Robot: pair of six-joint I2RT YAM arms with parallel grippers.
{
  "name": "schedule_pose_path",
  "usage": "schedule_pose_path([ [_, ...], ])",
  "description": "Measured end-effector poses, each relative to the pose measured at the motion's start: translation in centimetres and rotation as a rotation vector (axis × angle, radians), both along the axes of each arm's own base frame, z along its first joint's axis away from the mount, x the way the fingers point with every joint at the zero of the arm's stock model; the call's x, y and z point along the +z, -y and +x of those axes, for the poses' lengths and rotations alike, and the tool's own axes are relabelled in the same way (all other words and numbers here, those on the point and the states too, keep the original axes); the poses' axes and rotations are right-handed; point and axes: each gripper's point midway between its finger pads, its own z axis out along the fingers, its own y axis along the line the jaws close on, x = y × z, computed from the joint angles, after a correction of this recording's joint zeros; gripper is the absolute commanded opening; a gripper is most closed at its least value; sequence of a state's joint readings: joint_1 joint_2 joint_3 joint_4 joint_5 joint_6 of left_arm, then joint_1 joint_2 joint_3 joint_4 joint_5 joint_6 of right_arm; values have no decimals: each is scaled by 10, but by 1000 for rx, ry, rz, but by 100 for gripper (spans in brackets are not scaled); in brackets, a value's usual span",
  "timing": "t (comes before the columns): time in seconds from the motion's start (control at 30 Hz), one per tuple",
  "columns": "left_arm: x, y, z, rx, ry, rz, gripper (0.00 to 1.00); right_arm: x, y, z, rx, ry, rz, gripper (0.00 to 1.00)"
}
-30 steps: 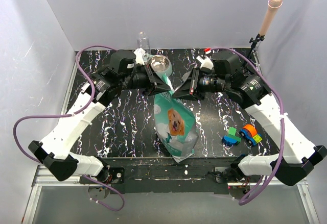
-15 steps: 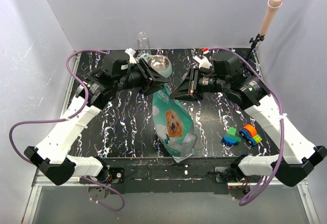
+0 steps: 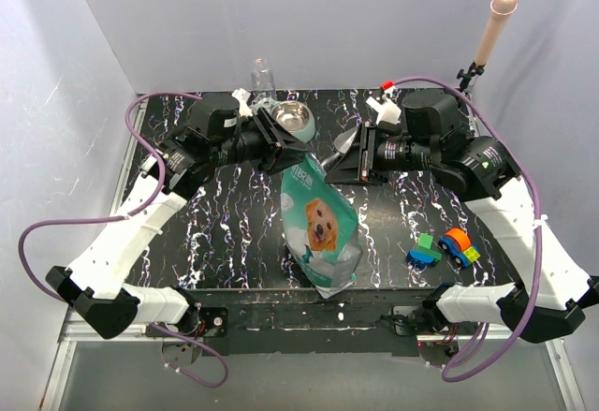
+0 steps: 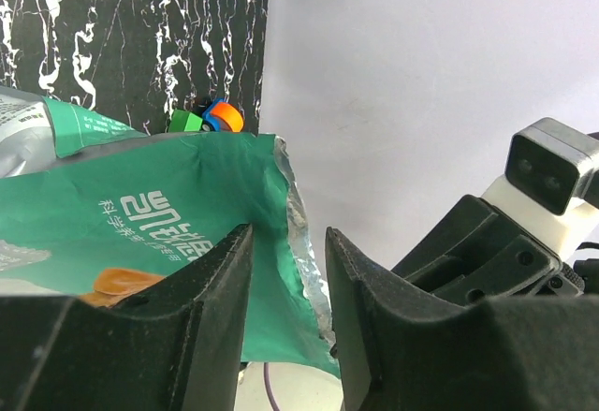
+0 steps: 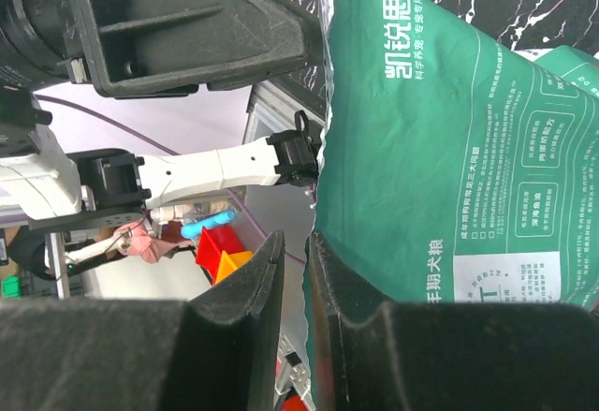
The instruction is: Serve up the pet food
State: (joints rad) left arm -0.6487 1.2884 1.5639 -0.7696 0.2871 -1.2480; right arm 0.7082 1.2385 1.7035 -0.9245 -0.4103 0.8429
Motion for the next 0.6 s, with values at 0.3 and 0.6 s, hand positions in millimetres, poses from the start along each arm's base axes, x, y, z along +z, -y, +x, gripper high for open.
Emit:
schedule_pose_path([
  [0.3, -5, 0, 4, -15, -10, 7, 42, -11, 8, -2, 4, 11, -60, 22],
  [0.6, -4, 0, 4, -21, -8, 1, 43, -7, 11, 2, -6, 47, -84, 24],
])
